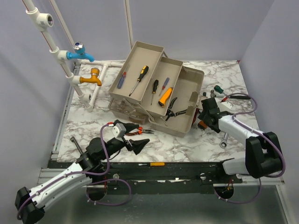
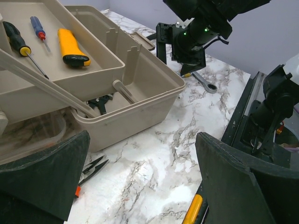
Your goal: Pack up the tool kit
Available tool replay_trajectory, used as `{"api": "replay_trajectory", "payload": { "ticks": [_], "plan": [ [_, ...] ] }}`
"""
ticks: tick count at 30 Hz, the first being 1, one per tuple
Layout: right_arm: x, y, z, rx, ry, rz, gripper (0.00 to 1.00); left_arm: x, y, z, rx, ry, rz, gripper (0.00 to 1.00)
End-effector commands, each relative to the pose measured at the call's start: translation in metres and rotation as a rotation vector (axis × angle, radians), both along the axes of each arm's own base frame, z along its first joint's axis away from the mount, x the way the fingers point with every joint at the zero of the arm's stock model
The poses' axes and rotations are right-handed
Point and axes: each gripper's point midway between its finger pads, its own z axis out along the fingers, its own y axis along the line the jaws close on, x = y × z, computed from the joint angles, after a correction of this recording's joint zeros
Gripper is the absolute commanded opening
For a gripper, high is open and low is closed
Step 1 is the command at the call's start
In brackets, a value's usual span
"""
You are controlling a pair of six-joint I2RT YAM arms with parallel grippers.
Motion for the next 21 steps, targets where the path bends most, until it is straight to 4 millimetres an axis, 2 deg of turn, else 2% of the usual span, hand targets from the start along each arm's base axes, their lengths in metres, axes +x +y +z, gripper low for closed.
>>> {"api": "replay_trajectory", "payload": {
  "ticks": [1,8,12,21],
  "plan": [
    [0.004,-0.006,-0.001,-0.103,0.032,-0.018,0.88,0.002,0.002,0.004,-0.015,-0.022,0.018,0.99],
    [-0.005,0.002,-0.017,-0.213,0.161,-0.033,0.86,0.002,0.004,0.004,-0.017,-0.023,0.025,0.99],
    [-0.013,0.010,-0.025,-0.178,0.175,-0.031,0.84,0.001,0.004,0.005,-0.018,-0.025,0.023,0.99],
    [-0.028,0.010,0.005,-0.076,0.043,-0.064,0.80,0.001,0.005,0.005,-0.019,-0.026,0.022,0.99]
  ]
}}
